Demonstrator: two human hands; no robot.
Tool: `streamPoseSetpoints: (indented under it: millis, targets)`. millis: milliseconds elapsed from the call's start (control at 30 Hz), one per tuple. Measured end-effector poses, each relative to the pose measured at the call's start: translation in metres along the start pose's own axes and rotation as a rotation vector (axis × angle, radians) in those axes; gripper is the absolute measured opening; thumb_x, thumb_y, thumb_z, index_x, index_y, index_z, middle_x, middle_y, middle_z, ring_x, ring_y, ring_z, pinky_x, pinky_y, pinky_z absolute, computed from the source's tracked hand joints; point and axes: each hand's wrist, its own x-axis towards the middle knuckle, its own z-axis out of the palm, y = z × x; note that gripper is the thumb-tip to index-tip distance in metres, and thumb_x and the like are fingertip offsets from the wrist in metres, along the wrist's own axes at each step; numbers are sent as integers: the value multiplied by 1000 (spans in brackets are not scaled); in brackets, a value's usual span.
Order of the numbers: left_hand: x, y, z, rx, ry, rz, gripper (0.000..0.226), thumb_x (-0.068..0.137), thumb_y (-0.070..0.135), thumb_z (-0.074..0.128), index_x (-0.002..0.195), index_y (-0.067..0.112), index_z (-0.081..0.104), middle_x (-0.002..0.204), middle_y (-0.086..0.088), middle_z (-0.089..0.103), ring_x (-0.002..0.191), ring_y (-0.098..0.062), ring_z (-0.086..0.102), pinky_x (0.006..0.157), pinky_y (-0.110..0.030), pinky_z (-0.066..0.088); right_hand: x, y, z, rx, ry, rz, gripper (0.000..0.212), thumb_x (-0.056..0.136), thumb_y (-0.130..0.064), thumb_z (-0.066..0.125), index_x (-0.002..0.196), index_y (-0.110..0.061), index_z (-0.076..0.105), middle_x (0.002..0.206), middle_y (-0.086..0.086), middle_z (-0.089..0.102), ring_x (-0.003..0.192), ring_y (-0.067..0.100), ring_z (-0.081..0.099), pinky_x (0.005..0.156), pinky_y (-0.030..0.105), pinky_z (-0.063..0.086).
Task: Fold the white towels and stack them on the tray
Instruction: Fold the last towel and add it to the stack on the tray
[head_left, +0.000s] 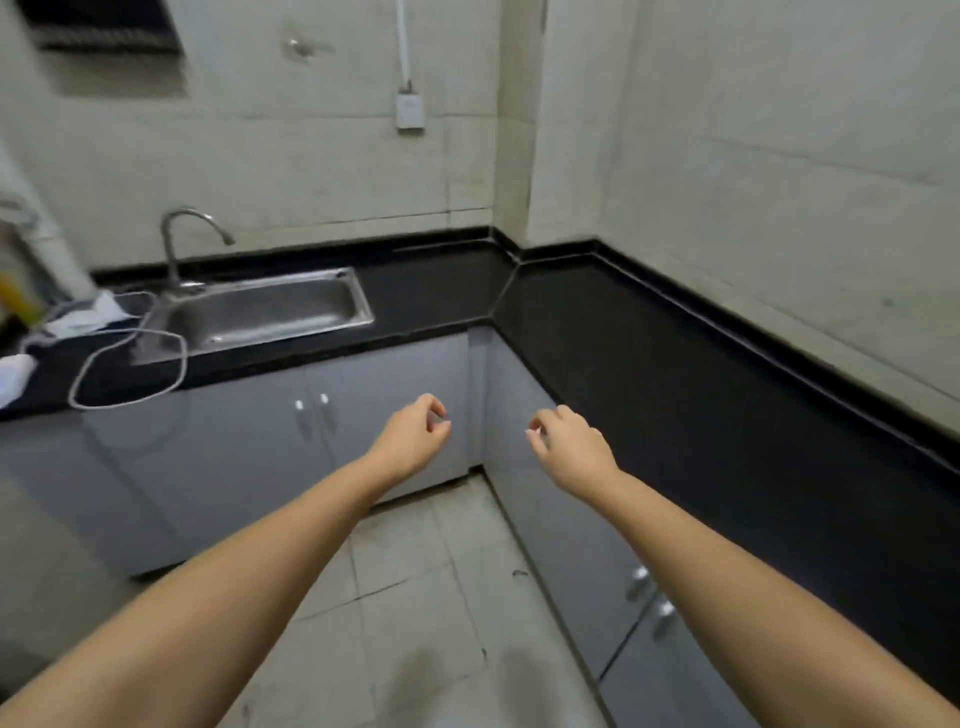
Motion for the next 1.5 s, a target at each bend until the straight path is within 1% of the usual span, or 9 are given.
streamPoseSetpoints:
  millis: [200, 567, 667, 767, 967, 1100, 1233, 1400, 1500]
  targets:
    - [31, -126, -57, -27, 109, -238, 4, 94, 19, 50, 96, 17, 50, 69, 6, 48, 77, -19, 50, 67, -25, 34, 111, -100, 71, -19, -147, -205, 32, 98, -34, 40, 118, -14, 55, 121, 9, 53, 117, 29, 50, 92, 39, 40]
    - [155, -274, -165, -79, 386, -536, 3, 91, 14, 51, 93, 16, 50, 72, 4, 49, 77, -19, 50, 68, -24, 35, 351, -240, 155, 101, -347, -534, 29, 97, -33, 42, 110, -14, 59, 112, 8, 55, 106, 28, 55, 89, 39, 46]
    - [177, -311, -197, -92, 472, -632, 3, 90, 11, 50, 92, 14, 51, 68, 3, 48, 73, -20, 49, 61, -27, 36, 404, -283, 174, 138, -400, -595, 26, 96, -32, 44, 105, -15, 61, 108, 9, 58, 104, 28, 56, 90, 39, 46]
    - [196, -348, -221, -101, 483, -704, 5, 91, 10, 48, 90, 15, 51, 67, 2, 48, 64, -17, 47, 54, -21, 33, 437, -324, 197, 143, -480, -659, 23, 96, -32, 44, 101, -16, 60, 106, 9, 59, 99, 28, 57, 87, 38, 47]
    - [261, -435, -267, -166, 571, -767, 9, 88, 5, 52, 86, 14, 55, 62, 3, 46, 61, -13, 44, 66, -23, 34, 509, -418, 254, 141, -553, -749, 24, 96, -28, 45, 100, -12, 62, 107, 12, 61, 101, 29, 57, 86, 35, 43]
    - [317, -516, -317, -151, 558, -764, 7, 89, 11, 52, 90, 11, 59, 72, -3, 54, 73, -20, 50, 63, -24, 32, 566, -504, 301, 147, -586, -755, 25, 95, -24, 45, 96, -6, 62, 103, 13, 62, 98, 29, 58, 82, 32, 43]
    - [369, -595, -373, -98, 484, -775, 15, 91, 13, 50, 99, 5, 60, 89, -14, 65, 86, -27, 60, 78, -33, 44, 622, -595, 344, 152, -619, -729, 21, 94, -21, 44, 87, -8, 59, 94, 11, 58, 90, 28, 58, 74, 31, 41]
    - [429, -682, -415, -11, 424, -738, 17, 92, 11, 48, 103, 3, 58, 101, -17, 60, 93, -32, 57, 76, -32, 41, 675, -689, 399, 209, -616, -643, 27, 93, -22, 48, 114, -8, 58, 116, 15, 57, 108, 32, 55, 90, 40, 47]
    - [456, -716, -418, 69, 466, -714, 25, 90, 7, 48, 114, 3, 55, 111, -19, 56, 103, -34, 53, 84, -44, 47, 688, -726, 431, 237, -566, -602, 37, 92, -23, 52, 127, -11, 50, 127, 14, 51, 119, 31, 48, 98, 41, 42]
